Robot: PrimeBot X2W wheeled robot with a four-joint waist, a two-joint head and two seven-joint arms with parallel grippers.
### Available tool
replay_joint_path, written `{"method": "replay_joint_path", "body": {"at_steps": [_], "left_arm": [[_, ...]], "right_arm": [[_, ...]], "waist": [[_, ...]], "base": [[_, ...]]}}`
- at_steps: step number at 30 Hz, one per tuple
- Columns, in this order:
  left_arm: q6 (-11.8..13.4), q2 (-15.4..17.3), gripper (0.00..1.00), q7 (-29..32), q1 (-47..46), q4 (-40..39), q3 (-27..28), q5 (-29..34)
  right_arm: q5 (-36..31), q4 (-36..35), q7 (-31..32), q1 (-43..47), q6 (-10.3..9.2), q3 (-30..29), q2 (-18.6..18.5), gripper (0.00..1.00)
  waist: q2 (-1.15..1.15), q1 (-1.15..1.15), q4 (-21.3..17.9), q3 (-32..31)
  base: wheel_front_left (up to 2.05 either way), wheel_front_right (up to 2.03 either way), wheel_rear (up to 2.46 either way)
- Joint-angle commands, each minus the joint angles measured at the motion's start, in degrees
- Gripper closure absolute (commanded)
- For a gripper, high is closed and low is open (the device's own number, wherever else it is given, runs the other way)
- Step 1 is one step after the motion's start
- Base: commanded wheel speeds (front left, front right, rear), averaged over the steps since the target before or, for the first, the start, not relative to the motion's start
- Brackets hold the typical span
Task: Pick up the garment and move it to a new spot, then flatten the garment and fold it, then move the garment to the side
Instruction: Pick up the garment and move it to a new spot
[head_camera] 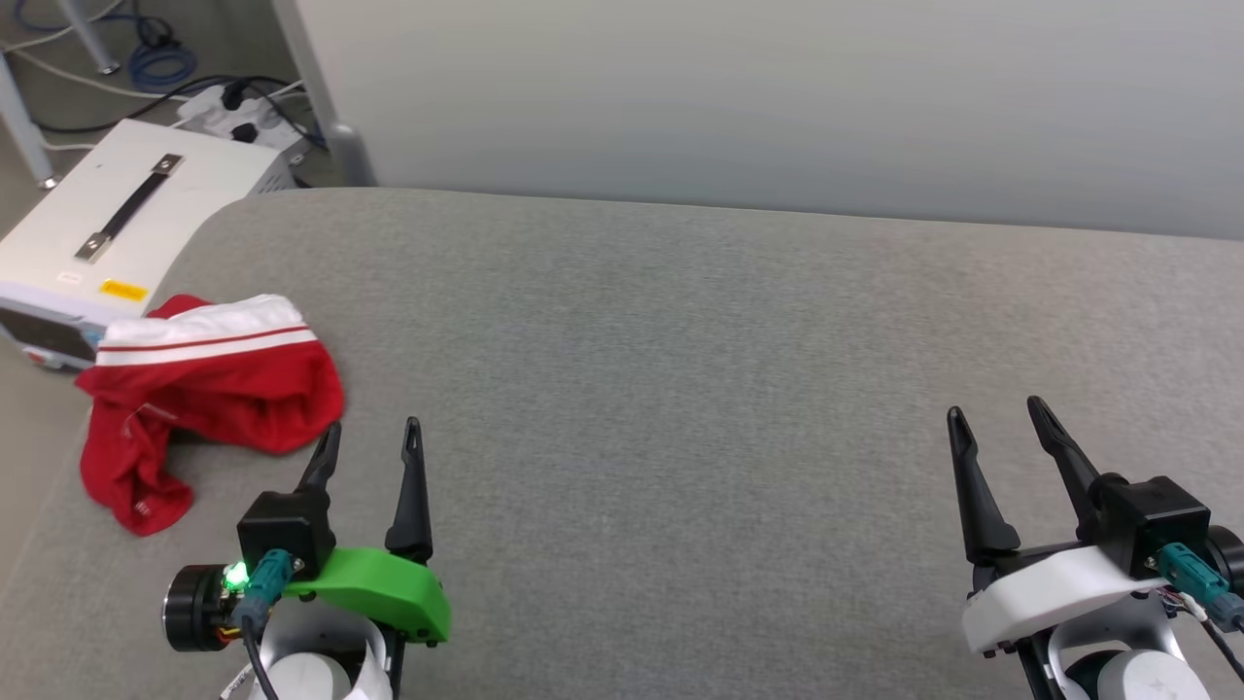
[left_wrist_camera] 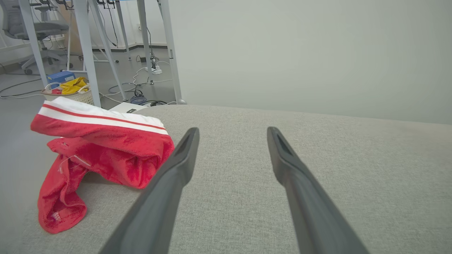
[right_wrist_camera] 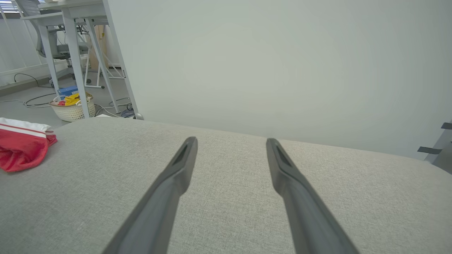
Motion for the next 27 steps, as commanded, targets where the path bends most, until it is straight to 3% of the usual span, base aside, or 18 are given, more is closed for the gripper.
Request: {"method": "replay_joint_path", "body": {"at_steps": [1, 17, 27], "left_arm": [[0.1, -0.1, 0.00, -0.6, -1.0, 0.2, 0.5, -0.5], [-0.2, -0.2, 0.00, -2.6, -0.8, 1.6, 4.0, -1.8], [-0.5, -0.2, 0.00, -3.8, -0.3, 2.3, 6.0, -2.4]], "right_arm": [[-0.2, -0.6, -0.2, -0.3, -0.03, 0.3, 0.0, 0.00], [-0.1, -1.0, -0.1, -1.0, -0.03, 4.3, -0.1, 0.00], [0.4, -0.8, -0.8, -1.0, -0.04, 5.7, -0.1, 0.00]], "waist": [[0.00, 0.00, 2.9, 0.2], [0.00, 0.00, 17.7, -0.2], [0.00, 0.00, 23.7, -0.1]], "base": [[0.00, 0.00, 0.00], [0.00, 0.00, 0.00], [-0.06, -0.06, -0.06]]}}
